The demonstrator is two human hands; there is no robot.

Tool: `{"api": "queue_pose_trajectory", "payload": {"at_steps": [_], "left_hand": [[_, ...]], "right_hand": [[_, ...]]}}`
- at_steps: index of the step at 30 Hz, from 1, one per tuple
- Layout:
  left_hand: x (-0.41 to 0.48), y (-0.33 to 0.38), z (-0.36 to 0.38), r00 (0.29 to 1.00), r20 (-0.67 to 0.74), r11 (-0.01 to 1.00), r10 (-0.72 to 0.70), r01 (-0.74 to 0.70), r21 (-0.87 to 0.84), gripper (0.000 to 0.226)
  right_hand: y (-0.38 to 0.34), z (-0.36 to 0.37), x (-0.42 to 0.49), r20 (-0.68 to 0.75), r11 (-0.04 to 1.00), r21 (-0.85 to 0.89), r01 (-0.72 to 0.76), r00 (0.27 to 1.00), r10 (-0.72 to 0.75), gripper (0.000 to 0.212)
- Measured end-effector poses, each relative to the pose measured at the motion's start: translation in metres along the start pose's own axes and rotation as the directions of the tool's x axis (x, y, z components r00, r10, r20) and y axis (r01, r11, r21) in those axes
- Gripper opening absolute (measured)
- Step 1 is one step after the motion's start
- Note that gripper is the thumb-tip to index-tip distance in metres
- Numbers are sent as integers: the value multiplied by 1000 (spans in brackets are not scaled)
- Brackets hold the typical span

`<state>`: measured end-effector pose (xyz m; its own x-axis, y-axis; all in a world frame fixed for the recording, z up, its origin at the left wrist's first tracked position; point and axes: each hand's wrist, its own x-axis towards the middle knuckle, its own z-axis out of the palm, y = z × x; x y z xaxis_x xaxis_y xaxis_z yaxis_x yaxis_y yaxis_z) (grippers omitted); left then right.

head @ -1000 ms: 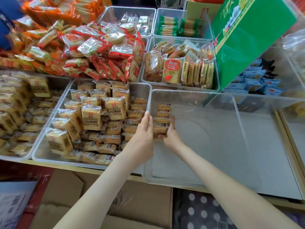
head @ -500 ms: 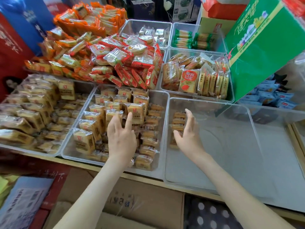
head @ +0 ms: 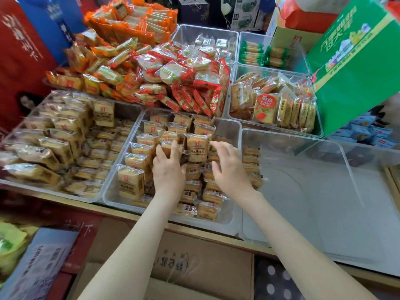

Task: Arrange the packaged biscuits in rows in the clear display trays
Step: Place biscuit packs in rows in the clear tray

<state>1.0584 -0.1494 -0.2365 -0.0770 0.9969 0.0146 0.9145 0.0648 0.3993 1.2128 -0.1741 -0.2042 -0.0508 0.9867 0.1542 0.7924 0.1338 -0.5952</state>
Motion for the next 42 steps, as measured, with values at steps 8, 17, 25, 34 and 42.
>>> {"api": "queue_pose_trajectory", "payload": {"at_steps": [8,17,25,34,42], "left_hand": [[-14,-3,-26,997,-68,932,-47,19,-361,66],[-53,-54,-85,989,-147,867,-18,-57,-494,64],[-84,-81,-118,997,-53,771,-58,11,-636,66],[-130,-54,-161,871,482,277,89,443,-852,76],[-166,-56,-173,753,481,321,448,366,-873,65]], "right_hand": [[-22,39,38,146,976,-137,-168,971,188,68],[-33,73,48,-25,911,-262,-318,946,323,51],[-77,36,5,-77,908,355,-221,961,264,89],[-120,-58,-101,491,50,868,-495,868,68,43],[-130,-63,-160,483,-194,846,-497,868,-117,57]]}}
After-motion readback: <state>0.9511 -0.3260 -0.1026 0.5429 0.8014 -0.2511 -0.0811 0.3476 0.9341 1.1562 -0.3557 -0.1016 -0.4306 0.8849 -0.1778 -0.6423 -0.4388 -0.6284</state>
